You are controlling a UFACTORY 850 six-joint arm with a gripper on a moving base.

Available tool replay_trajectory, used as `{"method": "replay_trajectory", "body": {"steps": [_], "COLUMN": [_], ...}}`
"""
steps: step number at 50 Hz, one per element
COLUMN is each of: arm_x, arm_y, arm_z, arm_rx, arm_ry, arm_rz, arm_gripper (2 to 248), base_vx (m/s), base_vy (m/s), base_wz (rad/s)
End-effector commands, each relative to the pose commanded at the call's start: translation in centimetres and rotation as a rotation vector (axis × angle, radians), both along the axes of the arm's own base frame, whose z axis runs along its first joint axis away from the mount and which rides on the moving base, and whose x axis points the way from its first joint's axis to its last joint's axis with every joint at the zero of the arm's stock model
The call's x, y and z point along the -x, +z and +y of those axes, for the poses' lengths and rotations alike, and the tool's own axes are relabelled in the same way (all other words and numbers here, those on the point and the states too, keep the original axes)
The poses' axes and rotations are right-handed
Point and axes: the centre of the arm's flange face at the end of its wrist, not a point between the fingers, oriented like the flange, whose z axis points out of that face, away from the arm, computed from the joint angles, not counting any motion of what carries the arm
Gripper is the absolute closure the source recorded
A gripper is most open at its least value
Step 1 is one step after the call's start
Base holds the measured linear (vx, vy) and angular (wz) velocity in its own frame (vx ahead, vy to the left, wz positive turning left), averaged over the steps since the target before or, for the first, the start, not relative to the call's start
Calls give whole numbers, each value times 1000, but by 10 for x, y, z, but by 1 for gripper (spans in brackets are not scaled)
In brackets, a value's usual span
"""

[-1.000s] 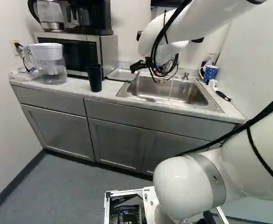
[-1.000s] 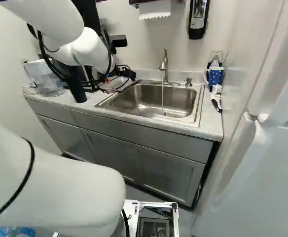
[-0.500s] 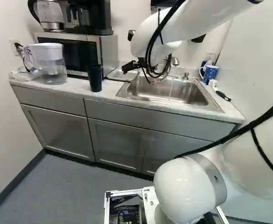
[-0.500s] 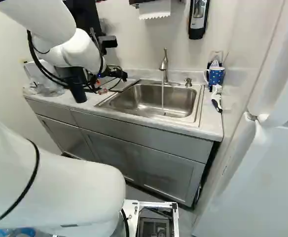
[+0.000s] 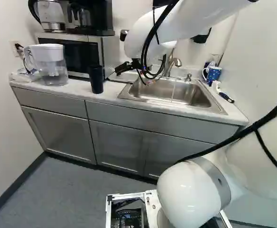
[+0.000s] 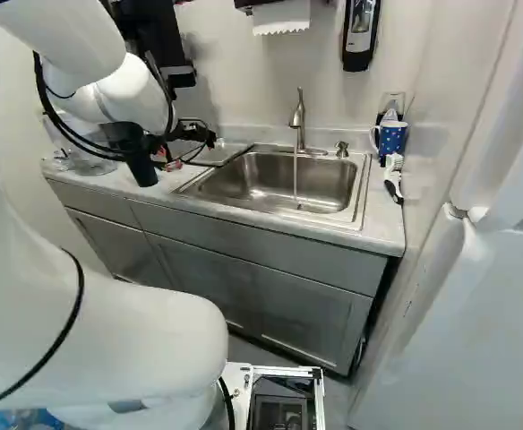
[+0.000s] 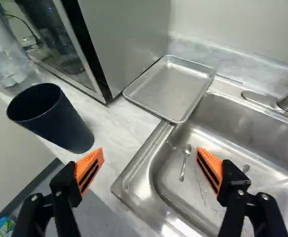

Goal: Rinse the cup and place it in the tray

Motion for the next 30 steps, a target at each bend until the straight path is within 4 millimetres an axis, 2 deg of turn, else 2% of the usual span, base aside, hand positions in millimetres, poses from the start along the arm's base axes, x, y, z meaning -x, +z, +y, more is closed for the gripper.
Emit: {"method": "replay_trajectory", "body": {"steps": [30], "arm_x": [3], "arm_y": [1], "arm_z": [45], "arm_rx": [2], "arm_ry": [108], "arm_rz": [5], "arm_gripper": [3], "base_vx": [0], "base_vy": [0], "base_wz": [0]}}
